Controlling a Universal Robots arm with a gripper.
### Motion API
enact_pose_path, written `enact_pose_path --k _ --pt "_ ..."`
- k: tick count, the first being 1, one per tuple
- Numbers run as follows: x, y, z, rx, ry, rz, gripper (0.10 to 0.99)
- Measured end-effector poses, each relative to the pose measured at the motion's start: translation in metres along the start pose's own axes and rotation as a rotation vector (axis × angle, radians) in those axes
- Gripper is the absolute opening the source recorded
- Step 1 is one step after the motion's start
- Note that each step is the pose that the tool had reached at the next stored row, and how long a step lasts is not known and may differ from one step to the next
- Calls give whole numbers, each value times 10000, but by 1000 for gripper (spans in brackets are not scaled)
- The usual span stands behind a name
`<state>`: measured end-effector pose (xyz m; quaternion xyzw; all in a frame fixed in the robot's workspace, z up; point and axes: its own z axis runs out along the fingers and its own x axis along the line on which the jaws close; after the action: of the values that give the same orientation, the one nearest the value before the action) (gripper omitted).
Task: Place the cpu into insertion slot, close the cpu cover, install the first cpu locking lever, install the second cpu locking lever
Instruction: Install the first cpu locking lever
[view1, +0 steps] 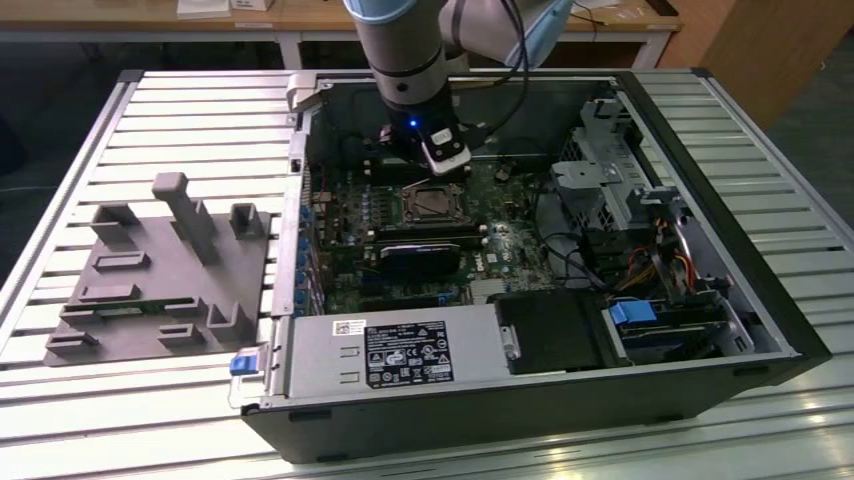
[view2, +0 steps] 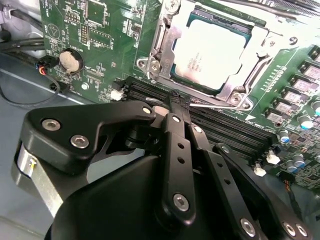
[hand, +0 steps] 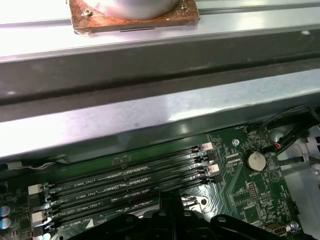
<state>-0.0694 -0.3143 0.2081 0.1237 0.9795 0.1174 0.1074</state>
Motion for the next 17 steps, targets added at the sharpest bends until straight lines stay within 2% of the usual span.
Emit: enact_pose_path --k 10,17 --pt "10 25 45 131 -182 676 106" --pt "32 93 75 178 -247 922 106"
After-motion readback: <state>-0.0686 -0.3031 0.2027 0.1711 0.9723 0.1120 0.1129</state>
